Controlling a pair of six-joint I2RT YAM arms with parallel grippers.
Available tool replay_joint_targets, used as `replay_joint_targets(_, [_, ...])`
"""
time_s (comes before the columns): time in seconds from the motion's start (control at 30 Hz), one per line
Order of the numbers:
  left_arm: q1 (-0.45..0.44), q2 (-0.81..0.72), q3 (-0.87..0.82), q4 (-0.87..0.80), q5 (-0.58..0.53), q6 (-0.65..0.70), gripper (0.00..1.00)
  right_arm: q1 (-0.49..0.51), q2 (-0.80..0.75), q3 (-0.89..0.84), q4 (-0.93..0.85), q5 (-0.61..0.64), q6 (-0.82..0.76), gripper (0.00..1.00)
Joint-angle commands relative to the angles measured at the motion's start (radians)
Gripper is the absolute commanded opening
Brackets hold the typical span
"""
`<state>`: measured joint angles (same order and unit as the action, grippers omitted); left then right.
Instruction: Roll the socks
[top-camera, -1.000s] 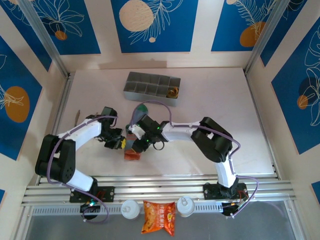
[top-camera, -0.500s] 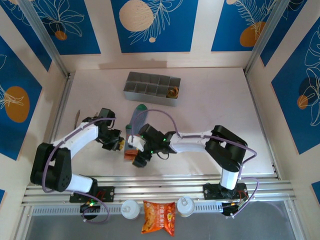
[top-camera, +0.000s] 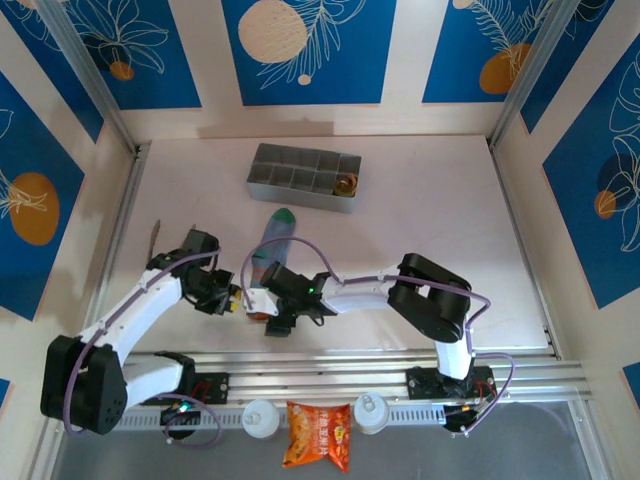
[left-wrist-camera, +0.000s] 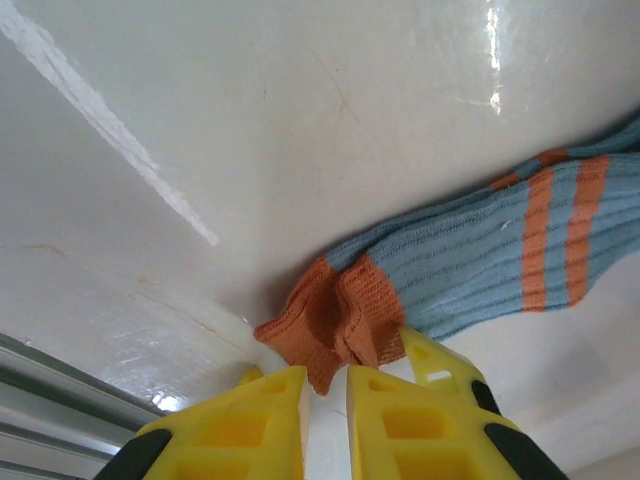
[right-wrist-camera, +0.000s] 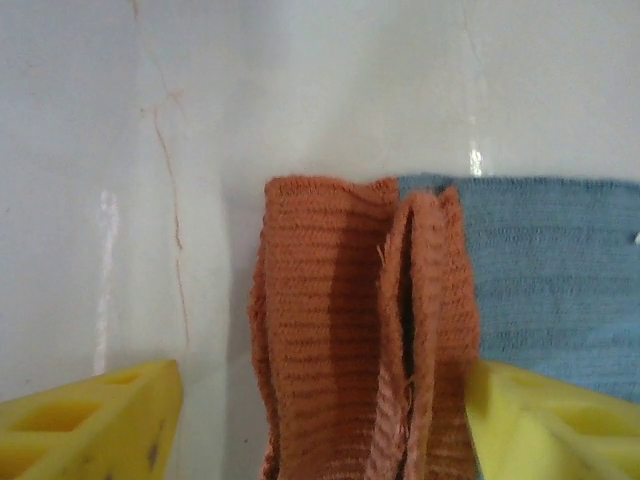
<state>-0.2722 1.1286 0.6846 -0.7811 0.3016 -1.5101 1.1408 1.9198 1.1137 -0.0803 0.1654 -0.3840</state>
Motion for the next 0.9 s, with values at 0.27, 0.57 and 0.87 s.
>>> replay_joint_targets(0.27, [0.017,-0.105,-0.048,-0.073,0.006,-0.019,0.20,-0.026,0.062,0.100,-0.153,-0.090,0.120,0.00])
replay_joint_targets(0.57, [0.019,-0.198,-0.079,-0.075,0.048,-0.025,0.24,-0.163,0.125,0.199,-0.279,-0.651,0.391,0.00])
replay_joint_targets(0.87, [0.007,-0.163,-0.195,0.173,0.119,-0.150,0.55,-0.259,0.266,0.295,-0.352,-0.891,0.560,0.00])
